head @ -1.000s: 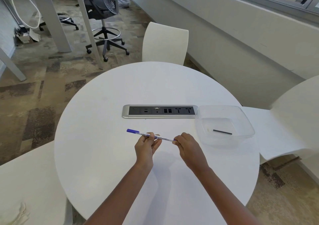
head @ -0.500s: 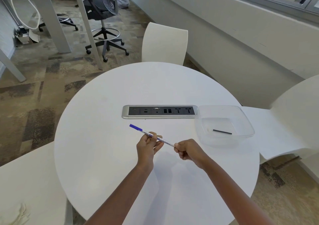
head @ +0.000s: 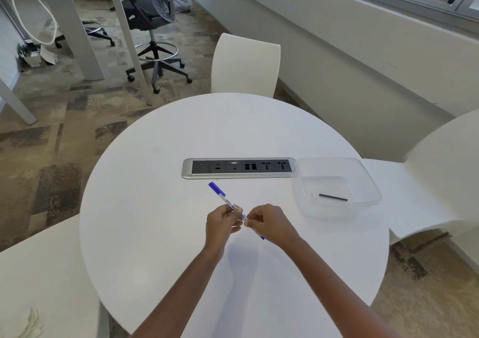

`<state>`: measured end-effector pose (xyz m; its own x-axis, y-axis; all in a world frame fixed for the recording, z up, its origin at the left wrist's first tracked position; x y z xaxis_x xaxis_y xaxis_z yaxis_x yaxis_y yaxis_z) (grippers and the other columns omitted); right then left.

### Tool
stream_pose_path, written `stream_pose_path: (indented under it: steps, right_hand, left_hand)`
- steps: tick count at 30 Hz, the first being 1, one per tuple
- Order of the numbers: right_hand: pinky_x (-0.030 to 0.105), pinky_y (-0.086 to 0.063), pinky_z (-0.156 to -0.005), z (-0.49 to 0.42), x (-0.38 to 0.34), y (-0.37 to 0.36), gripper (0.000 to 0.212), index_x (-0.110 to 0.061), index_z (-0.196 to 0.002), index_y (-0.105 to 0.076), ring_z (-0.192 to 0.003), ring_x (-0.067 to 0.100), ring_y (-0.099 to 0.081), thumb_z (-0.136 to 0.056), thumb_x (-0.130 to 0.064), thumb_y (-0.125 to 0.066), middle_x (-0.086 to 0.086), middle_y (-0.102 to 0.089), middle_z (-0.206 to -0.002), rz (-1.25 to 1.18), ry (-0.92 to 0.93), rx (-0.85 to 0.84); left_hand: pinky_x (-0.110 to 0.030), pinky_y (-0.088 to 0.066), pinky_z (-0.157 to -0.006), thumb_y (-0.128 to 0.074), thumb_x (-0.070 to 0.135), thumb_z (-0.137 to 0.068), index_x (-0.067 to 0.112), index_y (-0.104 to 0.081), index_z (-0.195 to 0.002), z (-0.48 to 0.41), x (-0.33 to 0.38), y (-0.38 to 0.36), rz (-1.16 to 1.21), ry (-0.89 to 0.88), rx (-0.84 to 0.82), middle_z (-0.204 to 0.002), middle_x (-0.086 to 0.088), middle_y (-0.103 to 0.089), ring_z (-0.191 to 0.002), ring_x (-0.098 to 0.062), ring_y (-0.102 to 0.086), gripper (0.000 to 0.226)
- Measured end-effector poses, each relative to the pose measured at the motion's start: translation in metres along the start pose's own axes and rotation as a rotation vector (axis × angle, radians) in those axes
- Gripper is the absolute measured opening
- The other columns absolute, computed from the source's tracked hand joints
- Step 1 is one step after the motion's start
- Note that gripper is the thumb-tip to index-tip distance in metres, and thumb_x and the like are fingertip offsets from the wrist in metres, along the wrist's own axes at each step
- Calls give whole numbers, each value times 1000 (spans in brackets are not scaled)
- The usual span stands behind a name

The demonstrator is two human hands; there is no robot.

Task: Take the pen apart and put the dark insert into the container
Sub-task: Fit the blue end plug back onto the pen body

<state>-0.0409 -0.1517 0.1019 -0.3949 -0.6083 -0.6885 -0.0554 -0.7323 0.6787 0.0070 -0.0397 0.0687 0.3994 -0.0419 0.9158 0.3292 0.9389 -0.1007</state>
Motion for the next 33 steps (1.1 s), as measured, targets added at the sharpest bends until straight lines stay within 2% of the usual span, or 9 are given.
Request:
stream_pose_path:
  steps: [2,4,7,10,15,17,20,25,33]
  right_hand:
    - [22,-38,-54,-1,2,-4,13,-1,-82,-69,-66,19,-52,-82,-12,-61,17,-67,-77,-13,-14,17]
    - [20,-38,-52,-2,6,-9,13,-2,-83,-69,-66,19,-53,-82,-12,-61,14,-66,-77,-36,-29,26]
    - [23,-41,-61,-6,11,-14,14,-3,-88,-68,-68,17,-54,-83,-13,-59,15,-70,-84,-32,-43,41]
    - [29,-48,-66,-11,19,-15,16,-3,-92,-66,-67,18,-55,-84,-13,-57,17,-70,-87,-25,-88,84]
    - [31,-47,-70,-23,32,-19,25,-3,-108,-58,-73,27,-59,-86,-11,-51,19,-66,-92,3,-176,149]
    - [35,-47,-80,-29,36,-22,27,-2,-111,-55,-89,33,-60,-86,-10,-50,23,-65,-101,32,-204,160]
    - [38,-47,-83,-37,39,-27,25,0,-110,-54,-96,34,-58,-87,-9,-49,22,-62,-106,66,-244,177]
    - [36,-45,-80,-44,41,-37,21,0,-107,-50,-98,33,-56,-88,-6,-45,21,-59,-107,154,-288,185]
    - [43,-51,-72,-47,43,-51,14,-4,-100,-46,-81,39,-62,-85,-4,-45,22,-60,-97,109,-318,186]
  left_hand:
    - [-26,-52,-67,-60,10,-89,13,-63,-78,-2,0,1,-64,-13,17,-75,-7,-66,-70,-21,-61,12]
    - [-29,-51,-69,-59,13,-90,12,-63,-81,-6,-1,3,-134,-27,18,-80,-9,-67,-72,-21,-61,10]
    - [-35,-51,-77,-55,20,-93,9,-65,-90,-12,-4,5,-323,-73,38,-91,-11,-69,-82,-24,-62,15]
    - [-27,-45,-82,-49,26,-96,8,-63,-111,-19,-8,13,-587,-138,114,-113,-7,-66,-103,-23,-60,27]
    - [-30,-38,-98,-44,28,-97,13,-45,-135,-31,-19,19,-1058,-338,112,-141,-5,-45,-129,-20,-40,40]
    - [-30,-26,-109,-37,31,-99,14,-31,-143,-39,-28,21,-1239,-337,71,-152,-6,-28,-140,-20,-22,47]
    - [-32,-14,-115,-26,37,-101,16,-14,-148,-49,-39,24,-1461,-324,34,-158,-6,-9,-144,-21,-7,54]
    - [-39,-9,-116,-20,42,-100,14,-4,-149,-58,-52,30,-1562,-307,14,-158,-10,-1,-144,-26,-2,58]
    - [-39,-5,-116,-18,44,-99,15,-1,-149,-67,-67,37,-1582,-299,-16,-158,-8,2,-145,-24,1,61]
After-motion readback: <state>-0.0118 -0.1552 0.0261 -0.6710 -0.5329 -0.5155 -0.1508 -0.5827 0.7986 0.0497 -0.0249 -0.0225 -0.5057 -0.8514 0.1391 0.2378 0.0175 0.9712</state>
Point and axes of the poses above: each hand's wrist, its own z-axis away from the middle knuckle, its own y-axis out of the back of the hand, x = y × z, the point moved 5 cm from there along -z, towards the middle knuckle
